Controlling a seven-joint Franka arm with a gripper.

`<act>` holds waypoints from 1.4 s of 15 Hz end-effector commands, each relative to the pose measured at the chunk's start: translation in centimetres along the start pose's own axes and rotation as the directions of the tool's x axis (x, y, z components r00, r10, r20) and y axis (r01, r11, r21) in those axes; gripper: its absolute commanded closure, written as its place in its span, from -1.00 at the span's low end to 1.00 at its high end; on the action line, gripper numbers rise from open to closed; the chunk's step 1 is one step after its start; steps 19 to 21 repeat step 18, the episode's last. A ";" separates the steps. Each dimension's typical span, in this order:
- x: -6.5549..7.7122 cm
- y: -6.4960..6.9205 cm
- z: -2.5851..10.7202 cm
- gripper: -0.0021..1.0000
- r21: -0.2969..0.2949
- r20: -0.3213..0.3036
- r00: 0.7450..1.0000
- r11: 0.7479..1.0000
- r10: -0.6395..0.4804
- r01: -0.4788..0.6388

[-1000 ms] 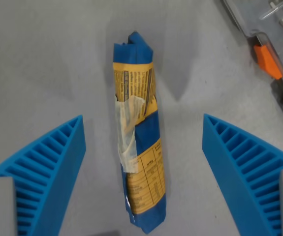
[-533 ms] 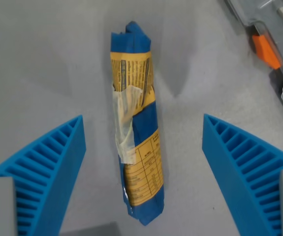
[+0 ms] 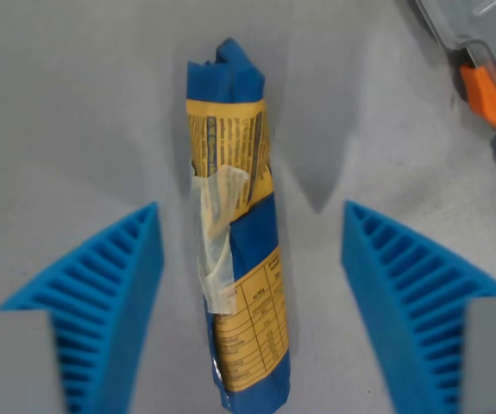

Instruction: Pick up the blue bag

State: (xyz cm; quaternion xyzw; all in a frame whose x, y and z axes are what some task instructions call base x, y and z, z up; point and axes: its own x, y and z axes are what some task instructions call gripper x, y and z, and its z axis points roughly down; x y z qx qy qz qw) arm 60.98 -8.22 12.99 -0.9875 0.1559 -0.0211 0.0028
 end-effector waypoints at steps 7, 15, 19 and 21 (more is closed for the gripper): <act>0.0 0.2 -0.1 1.00 -0.015 -0.047 0.999 1.000 -0.013 0.013; -0.1 0.2 -2.1 1.00 -0.018 -0.032 0.999 1.000 -0.013 0.012; -0.1 0.1 -3.6 1.00 -0.021 -0.014 1.000 1.000 -0.012 0.011; -0.1 0.1 -3.6 1.00 -0.021 -0.014 1.000 1.000 -0.012 0.011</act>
